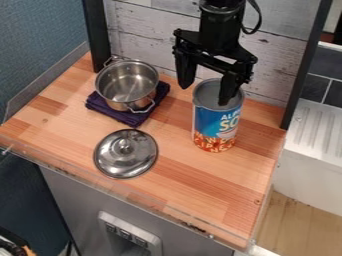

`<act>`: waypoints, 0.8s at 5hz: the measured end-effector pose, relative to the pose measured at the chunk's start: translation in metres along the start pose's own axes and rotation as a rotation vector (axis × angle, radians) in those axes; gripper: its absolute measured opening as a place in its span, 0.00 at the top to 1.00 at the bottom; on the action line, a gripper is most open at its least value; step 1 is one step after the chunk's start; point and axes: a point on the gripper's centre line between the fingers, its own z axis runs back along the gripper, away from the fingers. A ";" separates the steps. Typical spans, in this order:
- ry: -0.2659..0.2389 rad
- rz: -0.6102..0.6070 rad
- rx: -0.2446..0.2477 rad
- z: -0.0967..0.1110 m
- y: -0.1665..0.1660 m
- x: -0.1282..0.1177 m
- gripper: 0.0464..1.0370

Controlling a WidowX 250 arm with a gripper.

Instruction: Move the blue can to the bottom right side of the table

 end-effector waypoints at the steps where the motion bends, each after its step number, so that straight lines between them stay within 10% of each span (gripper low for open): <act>1: 0.028 0.011 -0.010 -0.011 -0.002 -0.001 0.04; 4: -0.100 0.092 -0.055 0.004 0.001 0.053 0.04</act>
